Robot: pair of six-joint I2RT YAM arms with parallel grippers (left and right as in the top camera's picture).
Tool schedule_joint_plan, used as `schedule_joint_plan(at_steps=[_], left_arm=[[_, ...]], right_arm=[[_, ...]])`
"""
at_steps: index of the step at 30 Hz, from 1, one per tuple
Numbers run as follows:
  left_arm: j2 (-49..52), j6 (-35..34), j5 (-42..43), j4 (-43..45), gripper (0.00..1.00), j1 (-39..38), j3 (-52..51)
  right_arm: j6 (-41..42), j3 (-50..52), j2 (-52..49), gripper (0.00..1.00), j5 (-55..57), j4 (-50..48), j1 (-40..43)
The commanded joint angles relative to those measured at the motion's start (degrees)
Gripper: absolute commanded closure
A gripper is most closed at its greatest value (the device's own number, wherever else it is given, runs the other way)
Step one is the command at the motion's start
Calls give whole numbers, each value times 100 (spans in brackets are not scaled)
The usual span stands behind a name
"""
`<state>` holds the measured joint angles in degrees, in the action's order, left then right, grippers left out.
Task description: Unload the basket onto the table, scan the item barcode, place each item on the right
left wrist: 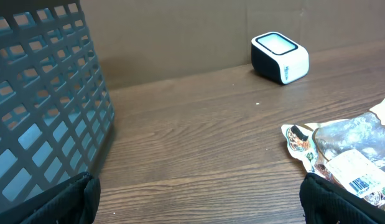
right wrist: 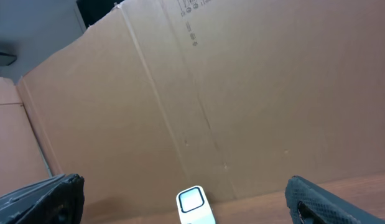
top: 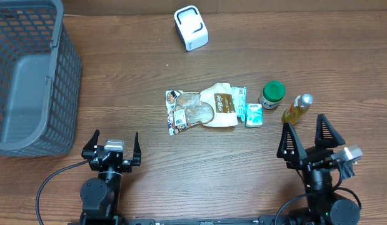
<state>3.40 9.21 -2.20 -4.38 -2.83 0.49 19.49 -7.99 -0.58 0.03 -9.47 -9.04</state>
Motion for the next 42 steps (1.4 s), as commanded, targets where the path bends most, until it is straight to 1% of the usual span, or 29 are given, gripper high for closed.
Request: schedule_joint_plan(at_steps=[1,6,9,14,24,29,35,42], left_arm=[[-4,90,33,9,0,57,-22],[-4,90,33,9,0,57,-22],[-4,90,33,9,0,57,-22],[-4,90,33,9,1,57,-22],[-4,90,33,9,1,57,-22],[-4,90,33,9,0,57,-22],[-4,90,33,9,0,57,-22],[-4,90,33,9,0,57,-22]], right_arm=[[4,313,42,0,35,-103,17],[4,745,42,0,35,-122,17],[4,756,42,0,28,227,17],[4,756,42,0,35,31,17],[4,756,44,0,35,76,168],[4,756,44,0,35,474,365],[4,756,44,0,35,1423,402],[4,754,44,0,33,1423,402]])
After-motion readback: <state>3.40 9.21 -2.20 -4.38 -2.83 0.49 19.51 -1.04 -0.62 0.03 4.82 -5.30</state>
